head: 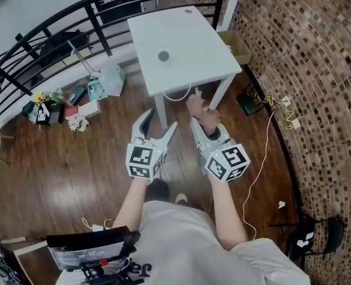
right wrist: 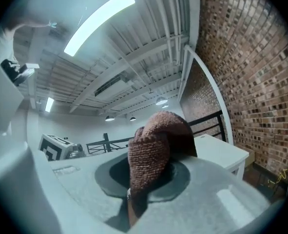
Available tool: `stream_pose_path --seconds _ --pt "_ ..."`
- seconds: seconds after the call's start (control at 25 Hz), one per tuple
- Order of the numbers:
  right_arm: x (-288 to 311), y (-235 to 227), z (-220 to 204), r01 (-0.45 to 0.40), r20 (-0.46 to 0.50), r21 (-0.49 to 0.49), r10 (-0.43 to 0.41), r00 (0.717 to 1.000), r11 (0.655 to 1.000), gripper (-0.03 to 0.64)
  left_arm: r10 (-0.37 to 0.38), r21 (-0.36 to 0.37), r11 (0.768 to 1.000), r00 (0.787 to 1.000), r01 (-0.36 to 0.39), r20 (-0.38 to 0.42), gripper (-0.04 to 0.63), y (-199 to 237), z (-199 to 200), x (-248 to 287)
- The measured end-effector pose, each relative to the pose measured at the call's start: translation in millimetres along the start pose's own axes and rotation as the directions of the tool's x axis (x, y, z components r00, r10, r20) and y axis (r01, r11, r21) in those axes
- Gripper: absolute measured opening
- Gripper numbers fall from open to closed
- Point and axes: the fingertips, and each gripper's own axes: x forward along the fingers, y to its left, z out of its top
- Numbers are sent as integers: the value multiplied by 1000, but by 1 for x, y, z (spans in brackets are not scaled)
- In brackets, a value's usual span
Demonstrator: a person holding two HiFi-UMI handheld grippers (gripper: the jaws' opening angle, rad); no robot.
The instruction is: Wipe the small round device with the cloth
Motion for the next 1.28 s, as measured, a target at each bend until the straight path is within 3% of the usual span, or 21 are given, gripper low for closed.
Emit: stream_pose_path --seconds 0.24,0.4,0.64,1.28 --pt "-20 55 27 9 53 -53 -6 999 999 25 34 22 999 996 -37 88 357 -8 46 -53" --pt "-24 73 37 41 83 -73 -35 996 996 25 31 46 998 992 -37 124 357 0 53 -73" --pt "-21 100 29 74 75 -106 -66 995 992 25 62 16 998 985 -66 162 345 20 58 -109" --pt "-22 114 15 169 59 -77 -164 985 983 25 65 7 998 987 -67 148 328 39 50 -133"
